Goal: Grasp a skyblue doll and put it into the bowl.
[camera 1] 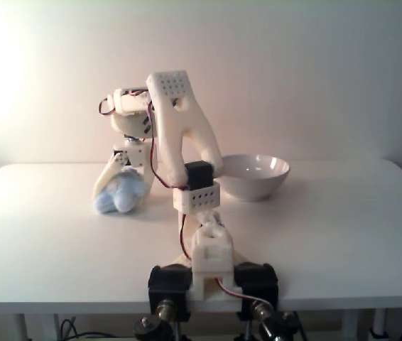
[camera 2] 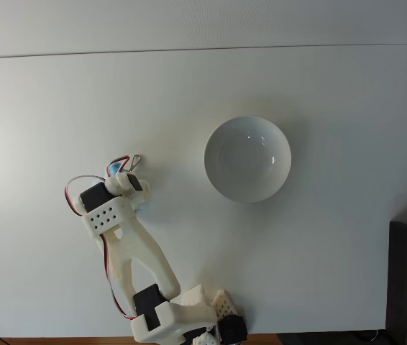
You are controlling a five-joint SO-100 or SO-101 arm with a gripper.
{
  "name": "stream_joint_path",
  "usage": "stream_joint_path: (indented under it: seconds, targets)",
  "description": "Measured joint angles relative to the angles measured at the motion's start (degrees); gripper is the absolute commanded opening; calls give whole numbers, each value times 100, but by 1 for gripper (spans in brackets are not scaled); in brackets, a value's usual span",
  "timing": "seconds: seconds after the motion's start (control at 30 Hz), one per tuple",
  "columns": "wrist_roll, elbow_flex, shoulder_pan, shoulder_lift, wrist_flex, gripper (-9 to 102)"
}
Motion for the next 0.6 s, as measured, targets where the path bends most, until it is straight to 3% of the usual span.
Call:
stream_joint_path:
  seconds: [0.33,0.6]
  targets:
    - [-439,0,26,-26,-677,48]
    - [-457,-9,26,-18,-765,22]
